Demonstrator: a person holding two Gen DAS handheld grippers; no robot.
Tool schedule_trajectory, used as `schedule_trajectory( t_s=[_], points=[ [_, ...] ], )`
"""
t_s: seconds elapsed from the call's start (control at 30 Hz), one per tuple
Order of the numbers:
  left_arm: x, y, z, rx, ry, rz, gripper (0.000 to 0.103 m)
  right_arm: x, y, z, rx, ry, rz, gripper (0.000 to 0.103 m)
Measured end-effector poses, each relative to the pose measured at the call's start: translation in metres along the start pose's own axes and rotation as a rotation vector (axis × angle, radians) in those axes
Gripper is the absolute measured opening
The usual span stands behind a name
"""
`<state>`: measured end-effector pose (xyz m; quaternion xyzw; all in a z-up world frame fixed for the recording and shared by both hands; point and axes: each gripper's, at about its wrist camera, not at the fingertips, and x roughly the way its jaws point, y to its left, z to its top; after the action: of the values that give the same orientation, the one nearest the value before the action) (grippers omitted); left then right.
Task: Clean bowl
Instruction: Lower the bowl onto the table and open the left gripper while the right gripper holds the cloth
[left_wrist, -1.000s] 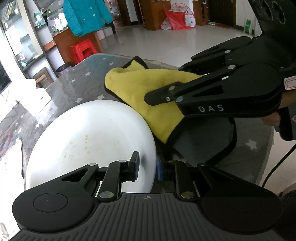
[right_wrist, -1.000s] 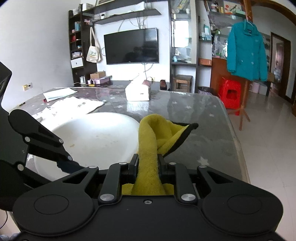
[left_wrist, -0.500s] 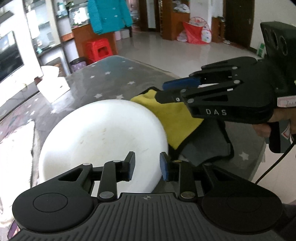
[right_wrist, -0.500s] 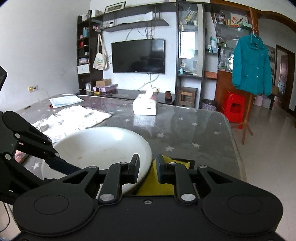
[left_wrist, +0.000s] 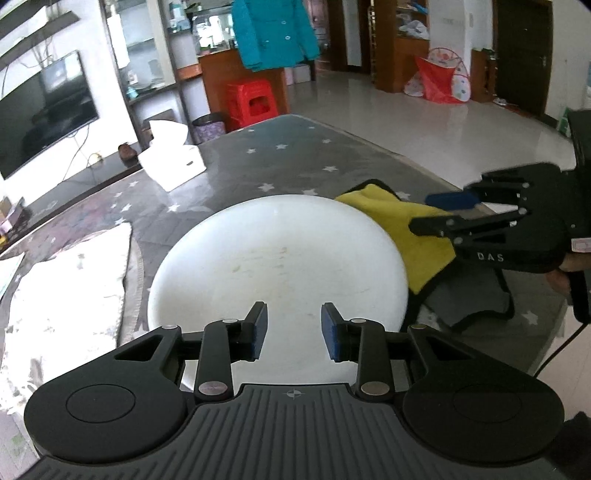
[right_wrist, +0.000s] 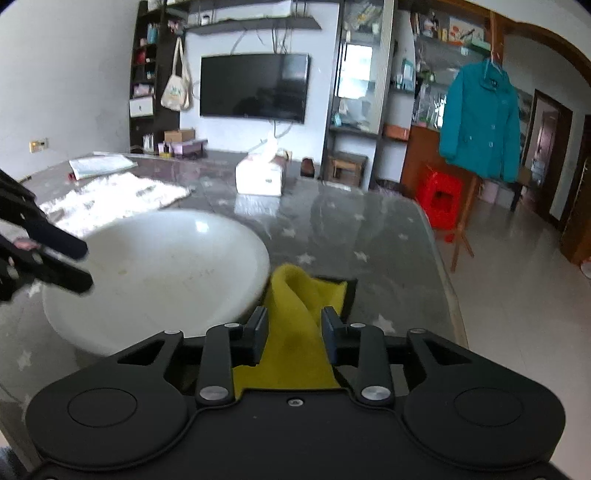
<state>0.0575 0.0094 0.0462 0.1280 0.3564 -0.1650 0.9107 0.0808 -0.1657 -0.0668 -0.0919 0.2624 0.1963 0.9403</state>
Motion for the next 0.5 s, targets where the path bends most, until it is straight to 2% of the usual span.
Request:
schedule_trajectory(
  t_s=[0.1,0.27,0.5],
  points=[
    [-0.001,0.002,-0.002,-0.013,0.002,0.021,0.035,0.007,0.000,-0.004,0.019,0.025,0.007,0.040],
    [0.000,0.016,-0.004,-0.063,0.009,0.076,0.039,0.020,0.000,-0.011,0.019,0.069,0.016,0.040],
    [0.003,0.017,-0.005,-0.075,0.018,0.087,0.039,0.025,0.005,-0.016,-0.002,0.080,-0.001,0.040]
  ],
)
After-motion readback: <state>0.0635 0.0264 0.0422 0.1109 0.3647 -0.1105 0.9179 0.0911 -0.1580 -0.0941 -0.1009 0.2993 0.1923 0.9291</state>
